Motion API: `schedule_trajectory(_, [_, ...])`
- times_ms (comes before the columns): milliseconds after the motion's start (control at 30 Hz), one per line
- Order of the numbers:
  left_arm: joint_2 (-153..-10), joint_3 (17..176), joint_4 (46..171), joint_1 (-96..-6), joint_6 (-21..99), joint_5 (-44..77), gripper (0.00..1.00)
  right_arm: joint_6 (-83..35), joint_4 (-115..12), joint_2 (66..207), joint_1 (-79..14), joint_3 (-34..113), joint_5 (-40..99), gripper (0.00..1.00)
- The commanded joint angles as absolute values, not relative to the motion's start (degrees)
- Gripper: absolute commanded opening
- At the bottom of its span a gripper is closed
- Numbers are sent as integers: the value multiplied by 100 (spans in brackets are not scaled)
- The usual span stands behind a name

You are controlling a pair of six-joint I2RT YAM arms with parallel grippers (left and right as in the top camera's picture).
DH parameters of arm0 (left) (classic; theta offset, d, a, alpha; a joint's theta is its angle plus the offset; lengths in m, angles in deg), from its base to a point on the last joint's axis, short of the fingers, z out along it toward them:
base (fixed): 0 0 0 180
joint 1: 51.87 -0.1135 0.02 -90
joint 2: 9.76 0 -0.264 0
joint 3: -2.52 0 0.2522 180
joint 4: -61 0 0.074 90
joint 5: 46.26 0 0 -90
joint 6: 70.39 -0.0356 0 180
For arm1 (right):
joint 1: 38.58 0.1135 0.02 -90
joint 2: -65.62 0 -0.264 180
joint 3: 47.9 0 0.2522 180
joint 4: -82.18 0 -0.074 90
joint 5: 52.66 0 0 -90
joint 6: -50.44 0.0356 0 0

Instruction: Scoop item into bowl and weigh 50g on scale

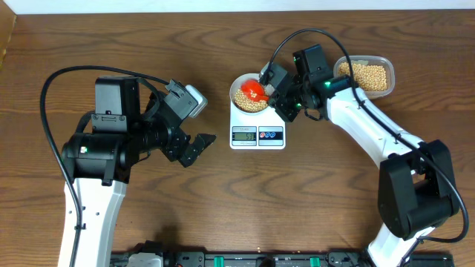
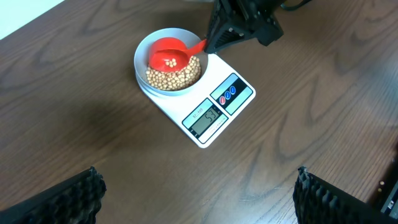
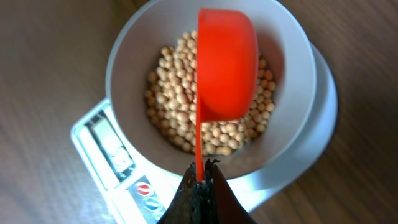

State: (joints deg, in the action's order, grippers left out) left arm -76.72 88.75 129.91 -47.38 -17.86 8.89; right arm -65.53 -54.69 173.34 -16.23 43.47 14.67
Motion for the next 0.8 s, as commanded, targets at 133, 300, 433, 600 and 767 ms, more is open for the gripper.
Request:
schedule_trajectory(133, [-7642, 9039, 12998, -4773, -1760, 773, 99, -6967, -5425, 17173, -1548, 4333, 1958, 1])
schedule_trajectory(300, [-7642, 9039, 12998, -4773, -1760, 773, 99, -6988, -5292, 17173, -1507, 4333, 1327, 1])
schedule_trajectory(433, [-7642, 9039, 12998, -4773, -1760, 773, 99, -6986, -5113, 17173, -1511, 4333, 957, 1])
schedule_trajectory(600, [-7642, 9039, 12998, -4773, -1760, 773, 99, -6807, -5126, 17173, -1568, 4344, 472, 1])
schedule_trajectory(767, [-7642, 9039, 12998, -4773, -1760, 773, 99, -6479, -5154, 17173, -1763, 4344, 232, 1])
